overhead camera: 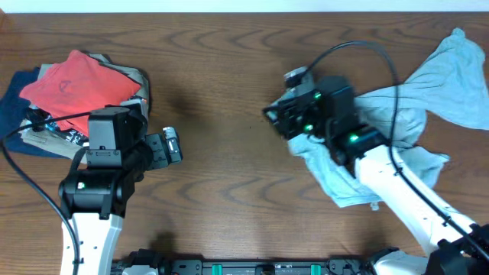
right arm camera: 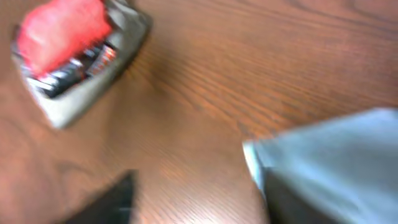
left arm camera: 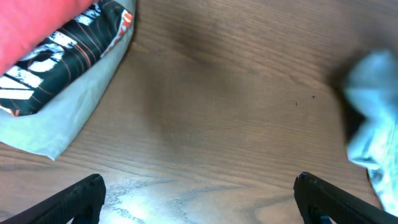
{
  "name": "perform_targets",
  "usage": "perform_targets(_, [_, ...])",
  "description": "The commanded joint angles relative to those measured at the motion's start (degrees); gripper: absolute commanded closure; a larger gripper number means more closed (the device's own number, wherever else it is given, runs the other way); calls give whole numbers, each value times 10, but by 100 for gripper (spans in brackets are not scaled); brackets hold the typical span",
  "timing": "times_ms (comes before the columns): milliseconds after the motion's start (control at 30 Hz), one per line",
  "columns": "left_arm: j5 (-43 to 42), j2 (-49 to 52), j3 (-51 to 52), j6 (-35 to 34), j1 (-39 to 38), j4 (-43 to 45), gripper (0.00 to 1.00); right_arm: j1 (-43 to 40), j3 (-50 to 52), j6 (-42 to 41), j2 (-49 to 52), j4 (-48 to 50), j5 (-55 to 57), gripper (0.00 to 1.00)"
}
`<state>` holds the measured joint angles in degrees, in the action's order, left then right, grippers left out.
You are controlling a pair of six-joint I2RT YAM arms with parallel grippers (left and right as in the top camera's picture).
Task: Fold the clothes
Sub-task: 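Lift the T-shirt with the right gripper and drag it toward center, then grasp the T-shirt's left side with the left gripper and pull left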
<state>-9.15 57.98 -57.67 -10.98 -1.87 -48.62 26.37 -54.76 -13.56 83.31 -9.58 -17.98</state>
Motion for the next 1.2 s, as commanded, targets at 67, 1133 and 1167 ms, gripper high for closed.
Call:
perform_targets(67, [-71,29,-10,-7,0,12,2,-25,-7,21,-15,-61,209,1])
perform_targets(1133, [-144,488,-10,-332,-418,458,1,-345,-7,16,-121,-365,237,1])
perform_targets(1167, [-144,497,-10,-339,-426,475,2,-345,-7,16,-121,-365,237,1])
